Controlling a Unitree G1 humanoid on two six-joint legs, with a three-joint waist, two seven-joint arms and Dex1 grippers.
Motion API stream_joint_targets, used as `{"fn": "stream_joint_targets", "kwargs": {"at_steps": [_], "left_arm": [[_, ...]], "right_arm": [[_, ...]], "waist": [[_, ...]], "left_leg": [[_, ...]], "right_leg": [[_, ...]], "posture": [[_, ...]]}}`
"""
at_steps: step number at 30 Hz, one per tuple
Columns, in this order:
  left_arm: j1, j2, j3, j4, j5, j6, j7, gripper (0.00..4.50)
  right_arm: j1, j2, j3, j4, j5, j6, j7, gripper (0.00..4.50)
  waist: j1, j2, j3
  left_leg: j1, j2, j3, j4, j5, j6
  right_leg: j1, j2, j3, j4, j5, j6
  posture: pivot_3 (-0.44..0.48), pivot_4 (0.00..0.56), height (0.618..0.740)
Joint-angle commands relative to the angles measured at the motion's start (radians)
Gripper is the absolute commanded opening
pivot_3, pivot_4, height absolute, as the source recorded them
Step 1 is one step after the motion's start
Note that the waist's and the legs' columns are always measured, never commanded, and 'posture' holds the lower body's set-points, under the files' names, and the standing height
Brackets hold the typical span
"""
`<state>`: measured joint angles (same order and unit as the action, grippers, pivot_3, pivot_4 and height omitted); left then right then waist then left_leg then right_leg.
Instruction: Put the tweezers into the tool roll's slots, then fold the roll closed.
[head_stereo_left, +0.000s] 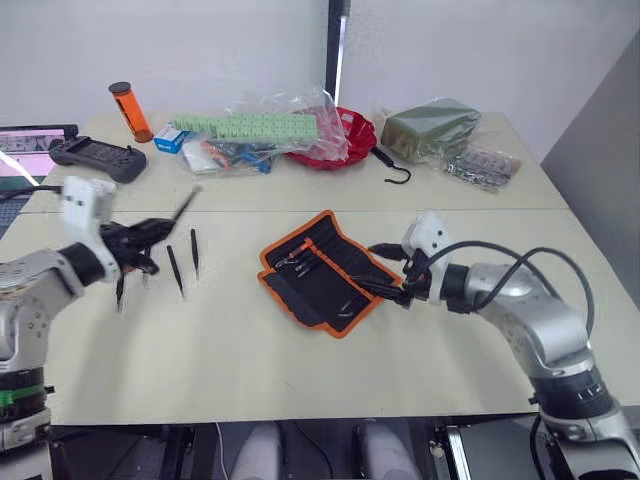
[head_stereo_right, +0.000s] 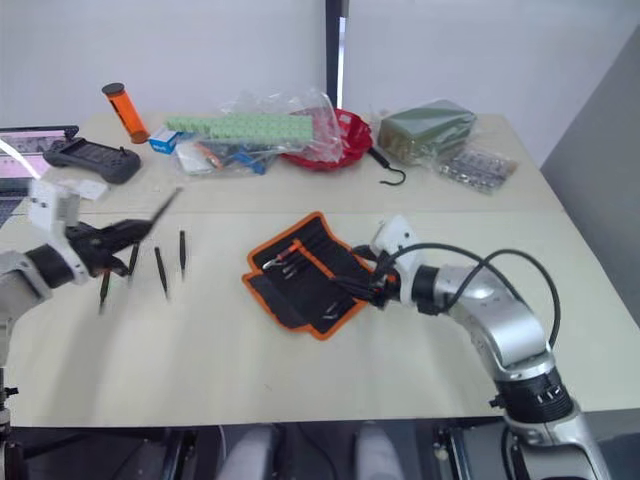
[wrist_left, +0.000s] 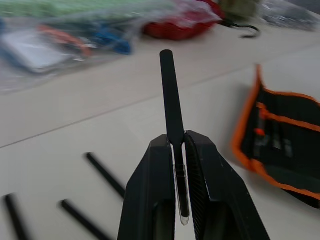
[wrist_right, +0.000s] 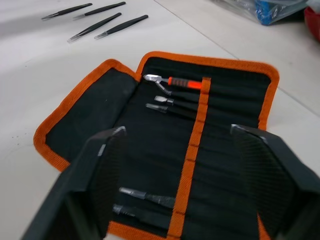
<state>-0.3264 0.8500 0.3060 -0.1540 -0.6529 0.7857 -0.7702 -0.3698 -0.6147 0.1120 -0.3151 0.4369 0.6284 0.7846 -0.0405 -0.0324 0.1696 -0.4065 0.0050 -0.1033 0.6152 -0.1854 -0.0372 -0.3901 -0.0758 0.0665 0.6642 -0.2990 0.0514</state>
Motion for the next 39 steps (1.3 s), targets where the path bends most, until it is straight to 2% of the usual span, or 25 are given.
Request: {"fn": "stream_joint_targets", "kwargs": {"at_steps": [1,4,7,16,27,35,39], "left_arm": [[-0.064,0.002,-0.077,-0.109,-0.031,0.027,-0.035,0.0],[-0.125,-0.015,-0.182,-0.151,-0.004,0.084,0.0,0.0],[-0.162,-0.043,-0.251,-0.182,0.006,0.141,0.043,0.0],[-0.172,-0.061,-0.357,-0.248,0.066,0.24,0.128,0.0],[-0.154,-0.159,-0.373,-0.236,0.087,0.254,0.172,0.0],[-0.159,-0.181,-0.398,-0.248,0.107,0.273,0.179,0.0],[-0.163,-0.176,-0.396,-0.241,0.11,0.272,0.174,0.0]], "right_arm": [[0.017,0.025,-0.043,0.02,0.016,-0.025,-0.005,1.99],[0.046,0.047,-0.038,0.053,-0.028,-0.084,-0.022,0.91],[0.065,0.068,-0.032,0.067,-0.051,-0.11,-0.041,0.02],[0.087,0.146,-0.021,0.09,-0.078,-0.133,-0.098,0.02],[0.048,0.211,0.005,0.235,-0.154,-0.187,-0.128,0.02],[0.113,0.226,0.036,0.297,-0.172,-0.242,-0.08,0.02],[0.136,0.287,-0.022,0.289,-0.113,-0.315,-0.08,0.02]], "waist": [[-0.001,0.0,0.0],[-0.001,0.0,0.0],[-0.003,0.0,0.0],[-0.002,0.0,0.0],[0.0,0.0,0.0],[-0.002,0.0,0.0],[-0.003,0.0,0.0]], "left_leg": [[0.0,0.0,0.0,0.0,0.0,0.0],[0.0,0.0,0.0,0.001,0.0,0.0],[0.001,0.0,0.0,0.001,0.0,0.0],[0.0,0.0,0.0,0.001,0.0,0.0],[0.0,-0.001,-0.001,0.001,0.0,0.0],[0.001,-0.001,-0.001,0.001,0.0,0.0],[0.002,-0.001,-0.001,0.001,0.0,0.0]], "right_leg": [[0.0,0.0,0.0,0.0,0.0,0.0],[0.001,0.001,0.0,0.0,0.0,0.0],[0.001,0.001,0.001,0.0,0.0,0.0],[0.001,0.001,0.001,0.0,0.0,0.0],[0.001,0.001,0.001,0.0,0.0,0.0],[0.002,0.001,0.001,0.001,0.0,0.0],[0.002,0.001,0.001,0.001,0.0,0.0]], "posture": [[0.0,0.15,0.74],[0.0,0.15,0.74],[0.0,0.15,0.74],[0.0,0.15,0.74],[0.0,0.15,0.74],[0.0,0.15,0.74],[0.0,0.15,0.74]]}}
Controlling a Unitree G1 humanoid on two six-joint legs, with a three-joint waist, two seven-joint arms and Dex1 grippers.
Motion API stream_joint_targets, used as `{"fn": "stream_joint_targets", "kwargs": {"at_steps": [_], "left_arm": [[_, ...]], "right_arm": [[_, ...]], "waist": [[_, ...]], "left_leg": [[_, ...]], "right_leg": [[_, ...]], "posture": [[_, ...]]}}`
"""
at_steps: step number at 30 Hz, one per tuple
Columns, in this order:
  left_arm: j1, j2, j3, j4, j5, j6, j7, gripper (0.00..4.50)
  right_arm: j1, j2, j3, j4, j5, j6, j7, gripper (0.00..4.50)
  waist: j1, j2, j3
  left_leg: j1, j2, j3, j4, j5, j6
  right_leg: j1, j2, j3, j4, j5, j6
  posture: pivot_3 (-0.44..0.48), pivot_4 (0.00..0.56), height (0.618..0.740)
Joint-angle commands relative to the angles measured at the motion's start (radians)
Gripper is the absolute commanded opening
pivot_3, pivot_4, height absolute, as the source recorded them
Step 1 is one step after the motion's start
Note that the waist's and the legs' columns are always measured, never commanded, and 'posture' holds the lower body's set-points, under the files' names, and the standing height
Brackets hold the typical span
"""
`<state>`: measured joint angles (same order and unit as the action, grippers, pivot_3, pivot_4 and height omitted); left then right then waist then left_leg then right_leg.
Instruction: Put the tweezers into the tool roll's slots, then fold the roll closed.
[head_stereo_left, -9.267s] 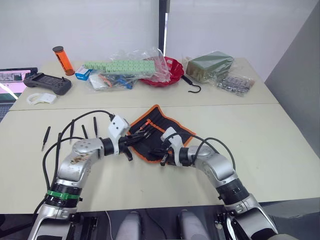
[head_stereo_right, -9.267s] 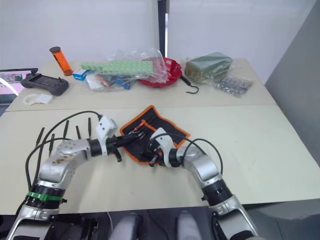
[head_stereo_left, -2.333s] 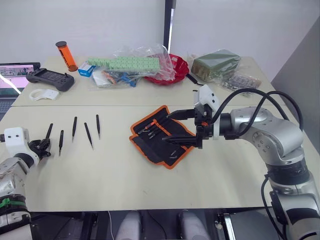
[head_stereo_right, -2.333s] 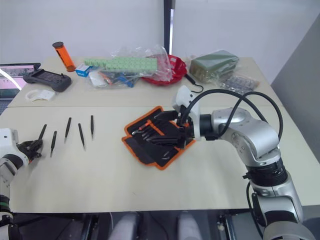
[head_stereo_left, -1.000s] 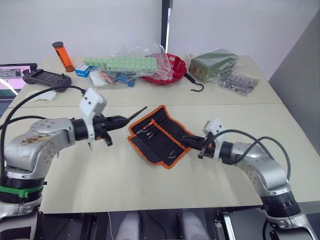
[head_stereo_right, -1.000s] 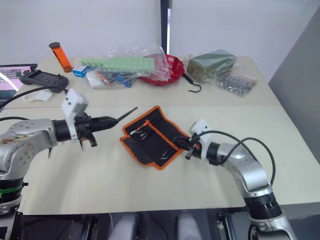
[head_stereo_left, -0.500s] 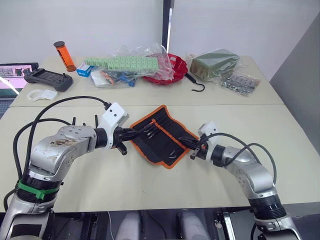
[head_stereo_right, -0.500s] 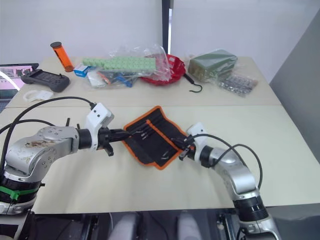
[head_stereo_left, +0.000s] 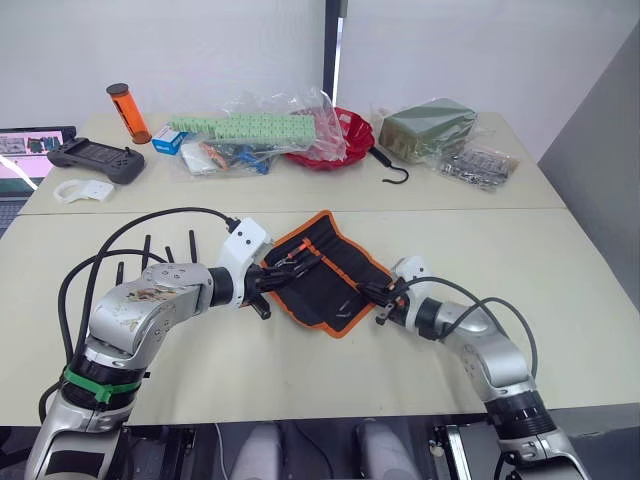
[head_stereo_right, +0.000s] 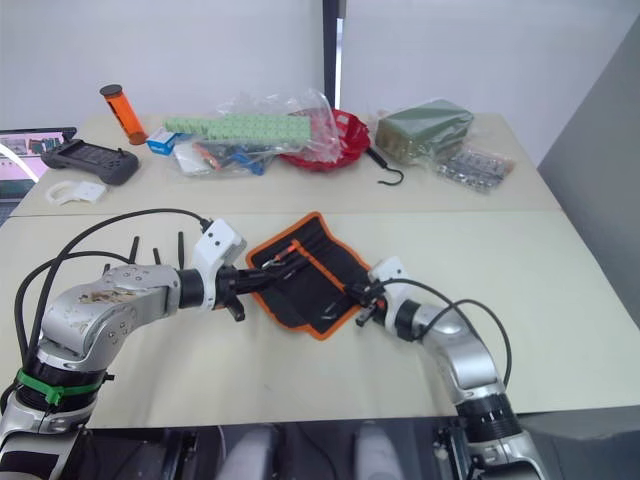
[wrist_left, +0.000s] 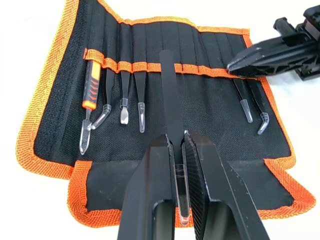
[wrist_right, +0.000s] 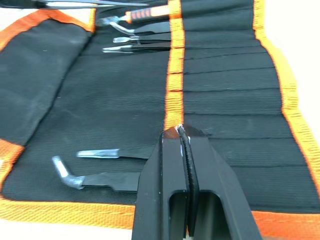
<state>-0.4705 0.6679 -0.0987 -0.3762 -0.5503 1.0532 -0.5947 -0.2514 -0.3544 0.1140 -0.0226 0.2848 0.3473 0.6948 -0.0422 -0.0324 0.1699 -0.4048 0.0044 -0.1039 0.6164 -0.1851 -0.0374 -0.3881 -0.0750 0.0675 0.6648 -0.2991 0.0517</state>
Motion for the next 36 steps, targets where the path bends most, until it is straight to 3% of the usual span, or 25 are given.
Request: {"fn": "stream_joint_targets", "kwargs": {"at_steps": [1,16,24,36], "left_arm": [[-0.019,0.006,0.008,-0.019,0.008,0.005,-0.002,0.0],[-0.042,-0.006,-0.047,0.001,0.047,0.052,0.018,0.0],[0.011,-0.027,-0.051,0.078,0.091,-0.073,-0.011,0.0],[-0.057,-0.076,-0.092,0.155,0.137,-0.09,-0.031,0.0]], "right_arm": [[0.017,0.026,-0.026,-0.016,0.038,-0.03,0.01,0.02],[0.028,-0.006,0.02,0.018,-0.042,0.037,-0.016,0.02],[0.026,0.0,0.032,0.01,-0.053,0.04,-0.019,0.02],[0.018,0.003,0.032,0.012,-0.055,0.042,-0.028,0.02]], "waist": [[-0.002,0.0,0.0],[0.0,0.0,0.0],[0.002,0.0,0.0],[0.0,0.0,0.0]], "left_leg": [[0.0,0.0,0.0,0.0,0.0,0.0],[0.001,0.0,0.0,0.001,0.0,-0.001],[0.001,0.0,0.0,0.001,0.0,-0.001],[0.001,0.0,0.0,0.002,0.001,-0.001]], "right_leg": [[0.0,0.0,0.0,0.0,0.0,0.0],[0.001,0.0,0.0,0.0,0.0,0.0],[0.002,0.0,0.0,0.0,0.0,0.0],[0.002,0.0,0.0,0.001,0.0,0.0]], "posture": [[0.0,0.15,0.74],[0.0,0.15,0.74],[0.0,0.15,0.74],[0.0,0.15,0.74]]}}
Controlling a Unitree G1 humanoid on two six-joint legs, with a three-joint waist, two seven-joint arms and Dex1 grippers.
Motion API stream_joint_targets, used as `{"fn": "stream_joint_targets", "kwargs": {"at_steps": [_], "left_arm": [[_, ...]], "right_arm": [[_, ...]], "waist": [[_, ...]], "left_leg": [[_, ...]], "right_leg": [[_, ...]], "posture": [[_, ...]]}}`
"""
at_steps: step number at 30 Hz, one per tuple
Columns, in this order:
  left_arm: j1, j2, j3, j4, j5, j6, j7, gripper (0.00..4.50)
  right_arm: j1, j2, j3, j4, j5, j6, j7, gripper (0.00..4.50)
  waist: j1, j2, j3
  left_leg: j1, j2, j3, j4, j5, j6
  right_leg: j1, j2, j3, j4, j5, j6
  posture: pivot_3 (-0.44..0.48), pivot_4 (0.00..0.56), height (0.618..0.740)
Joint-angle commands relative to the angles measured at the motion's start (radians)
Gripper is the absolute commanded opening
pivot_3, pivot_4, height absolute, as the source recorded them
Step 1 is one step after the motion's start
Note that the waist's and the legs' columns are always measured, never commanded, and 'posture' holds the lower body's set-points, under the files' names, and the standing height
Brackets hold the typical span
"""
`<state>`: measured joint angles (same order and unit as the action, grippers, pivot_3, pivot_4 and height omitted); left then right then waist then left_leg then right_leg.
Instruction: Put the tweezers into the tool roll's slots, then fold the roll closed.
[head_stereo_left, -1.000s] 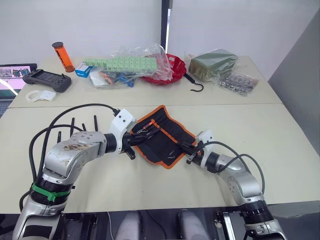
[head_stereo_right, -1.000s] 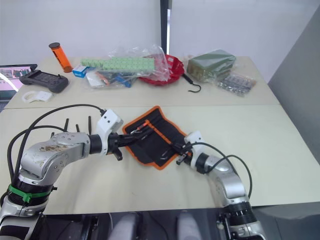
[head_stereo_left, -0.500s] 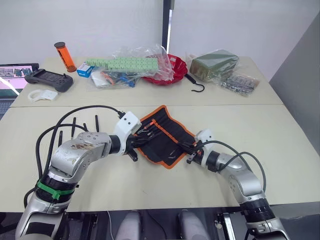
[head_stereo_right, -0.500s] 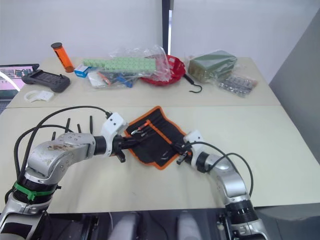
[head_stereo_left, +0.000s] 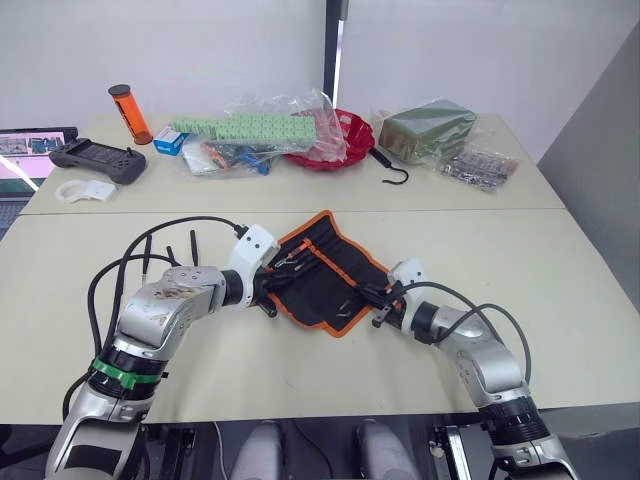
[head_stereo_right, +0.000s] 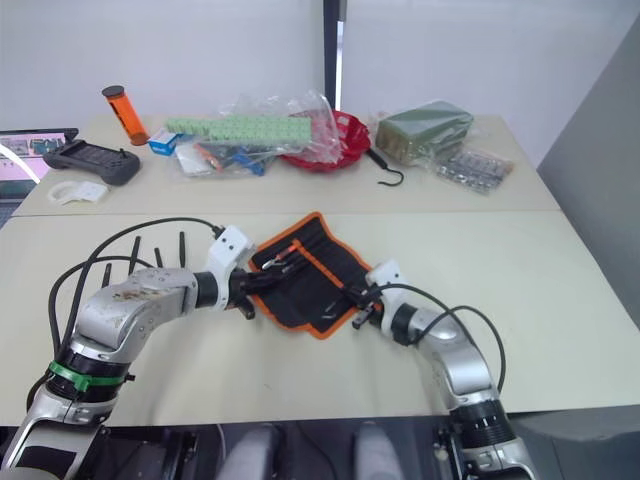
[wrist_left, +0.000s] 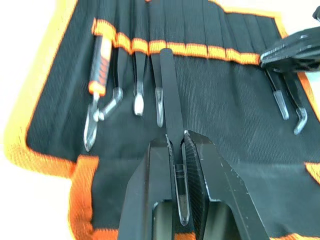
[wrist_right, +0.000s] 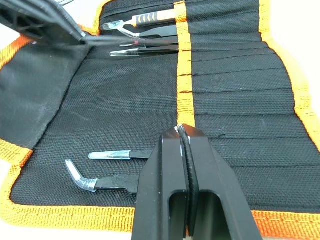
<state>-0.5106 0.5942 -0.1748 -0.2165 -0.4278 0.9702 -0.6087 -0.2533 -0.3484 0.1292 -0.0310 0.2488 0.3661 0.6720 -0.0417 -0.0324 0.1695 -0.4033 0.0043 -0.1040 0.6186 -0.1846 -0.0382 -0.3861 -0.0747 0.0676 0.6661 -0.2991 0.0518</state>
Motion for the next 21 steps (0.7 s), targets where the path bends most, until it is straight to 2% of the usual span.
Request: {"fn": "stream_joint_targets", "kwargs": {"at_steps": [1,13,21], "left_arm": [[-0.018,-0.001,-0.026,-0.006,0.016,-0.007,-0.026,0.0],[-0.04,-0.004,-0.057,0.058,0.077,-0.005,-0.035,0.0],[-0.066,-0.046,-0.061,0.078,0.097,-0.006,-0.021,0.0]], "right_arm": [[0.021,-0.002,0.018,0.021,-0.02,0.023,-0.006,0.02],[0.02,0.017,0.038,0.017,-0.025,0.028,-0.028,0.02],[-0.017,0.036,0.05,0.038,-0.027,0.029,-0.033,0.02]], "waist": [[0.0,0.0,0.0],[-0.003,0.0,0.0],[-0.003,0.0,0.0]], "left_leg": [[0.0,0.0,0.0,0.0,0.0,0.0],[0.0,0.0,0.0,0.0,0.0,0.0],[0.001,0.0,0.0,0.0,0.0,0.0]], "right_leg": [[0.0,0.0,0.0,0.0,0.0,0.0],[0.0,0.0,0.0,0.001,0.0,0.0],[0.0,0.001,0.0,0.001,0.0,0.0]], "posture": [[0.0,0.15,0.74],[0.0,0.15,0.74],[0.0,0.15,0.74]]}}
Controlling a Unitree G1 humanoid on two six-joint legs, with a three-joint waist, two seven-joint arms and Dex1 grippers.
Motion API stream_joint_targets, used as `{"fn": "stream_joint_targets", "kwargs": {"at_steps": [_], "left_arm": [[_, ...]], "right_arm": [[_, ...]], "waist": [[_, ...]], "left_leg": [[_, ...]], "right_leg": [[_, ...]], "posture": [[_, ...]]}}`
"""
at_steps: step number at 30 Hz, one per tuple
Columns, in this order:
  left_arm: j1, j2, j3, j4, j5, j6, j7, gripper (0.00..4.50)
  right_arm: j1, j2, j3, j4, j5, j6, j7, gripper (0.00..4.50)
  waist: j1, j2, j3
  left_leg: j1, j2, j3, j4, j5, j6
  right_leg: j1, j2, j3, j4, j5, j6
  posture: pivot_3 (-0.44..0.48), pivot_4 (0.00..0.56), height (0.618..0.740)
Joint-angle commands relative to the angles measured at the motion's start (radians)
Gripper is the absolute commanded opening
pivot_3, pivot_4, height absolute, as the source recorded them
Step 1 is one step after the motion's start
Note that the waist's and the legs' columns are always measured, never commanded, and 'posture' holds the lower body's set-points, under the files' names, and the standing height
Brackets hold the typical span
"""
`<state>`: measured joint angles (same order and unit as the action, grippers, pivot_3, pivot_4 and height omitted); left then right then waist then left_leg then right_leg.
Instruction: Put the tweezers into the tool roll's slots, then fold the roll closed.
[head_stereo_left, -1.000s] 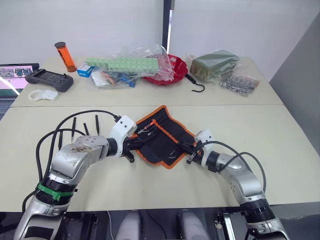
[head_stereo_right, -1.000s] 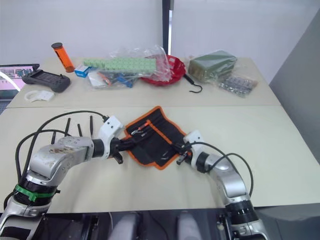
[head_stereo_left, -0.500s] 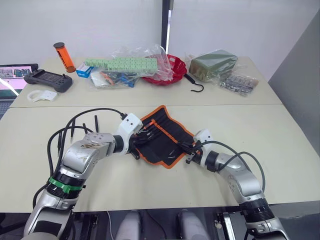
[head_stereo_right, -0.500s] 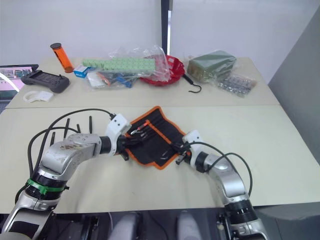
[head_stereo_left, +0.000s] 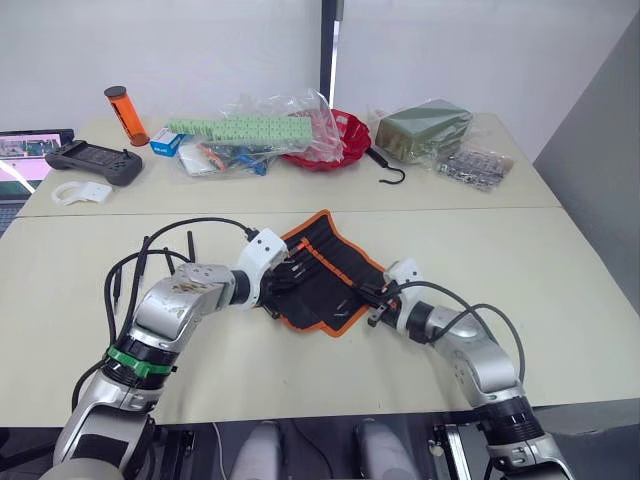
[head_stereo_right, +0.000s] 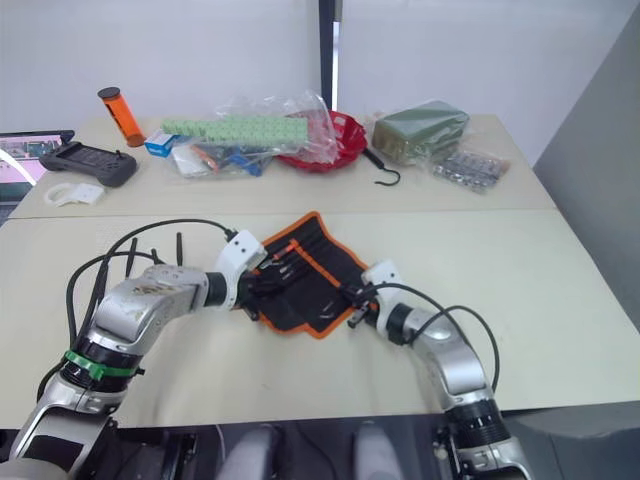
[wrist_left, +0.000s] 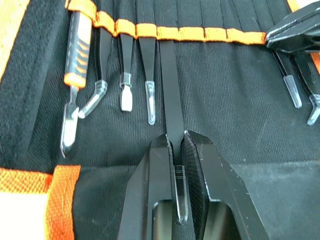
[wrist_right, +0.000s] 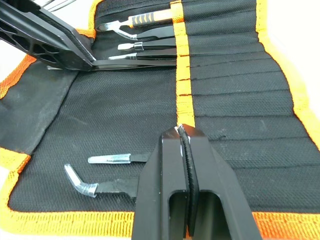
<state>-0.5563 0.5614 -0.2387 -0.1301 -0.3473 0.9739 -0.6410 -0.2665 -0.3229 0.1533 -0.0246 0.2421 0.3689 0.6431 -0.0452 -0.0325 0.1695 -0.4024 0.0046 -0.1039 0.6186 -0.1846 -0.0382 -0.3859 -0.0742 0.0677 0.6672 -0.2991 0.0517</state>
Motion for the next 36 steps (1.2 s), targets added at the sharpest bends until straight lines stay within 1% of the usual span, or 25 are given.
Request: {"fn": "stream_joint_targets", "kwargs": {"at_steps": [1,5,14,22,30,36], "left_arm": [[-0.022,-0.025,-0.002,-0.007,0.021,-0.013,0.015,0.0],[-0.037,-0.053,-0.012,0.012,0.047,-0.033,0.018,0.0],[-0.125,-0.107,-0.068,0.104,0.122,-0.075,0.019,0.0],[-0.145,-0.147,-0.082,0.172,0.161,-0.1,0.025,0.0],[-0.17,-0.226,-0.072,0.25,0.191,-0.142,0.048,0.0],[-0.186,-0.224,-0.105,0.292,0.242,-0.209,0.029,0.0]], "right_arm": [[-0.009,0.012,0.025,0.035,-0.02,0.026,-0.004,0.02],[-0.016,0.017,0.025,0.043,-0.025,0.024,-0.001,0.02],[-0.002,0.017,0.018,0.047,-0.035,0.015,0.0,0.02],[0.043,0.001,0.006,0.018,-0.033,0.017,0.008,0.02],[0.064,-0.004,0.001,0.006,-0.033,0.024,0.003,0.02],[0.066,0.016,0.015,0.006,-0.036,0.022,-0.007,0.02]], "waist": [[0.0,0.0,0.0],[0.002,0.0,0.0],[0.002,0.0,0.0],[0.008,0.0,0.0],[0.02,0.0,0.0],[0.023,0.0,0.0]], "left_leg": [[0.0,0.0,0.0,0.0,0.0,0.0],[0.0,0.0,0.0,0.0,0.0,0.0],[-0.002,0.0,0.0,0.004,0.0,0.0],[-0.002,-0.002,0.0,0.006,0.0,0.0],[-0.002,-0.003,-0.001,0.008,0.0,0.0],[-0.001,-0.003,-0.001,0.008,0.0,0.0]], "right_leg": [[0.0,0.0,0.0,0.0,0.0,0.0],[0.0,0.0,0.0,0.0,0.0,0.0],[0.0,0.0,0.0,0.001,0.0,0.0],[0.0,-0.001,0.0,0.002,0.0,0.001],[0.002,-0.002,0.0,0.002,0.0,0.002],[0.003,-0.002,0.0,0.002,0.0,0.002]], "posture": [[0.0,0.15,0.74],[0.0,0.15,0.74],[0.0,0.15,0.74],[0.0,0.15,0.74],[0.0,0.15,0.74],[0.0,0.15,0.74]]}}
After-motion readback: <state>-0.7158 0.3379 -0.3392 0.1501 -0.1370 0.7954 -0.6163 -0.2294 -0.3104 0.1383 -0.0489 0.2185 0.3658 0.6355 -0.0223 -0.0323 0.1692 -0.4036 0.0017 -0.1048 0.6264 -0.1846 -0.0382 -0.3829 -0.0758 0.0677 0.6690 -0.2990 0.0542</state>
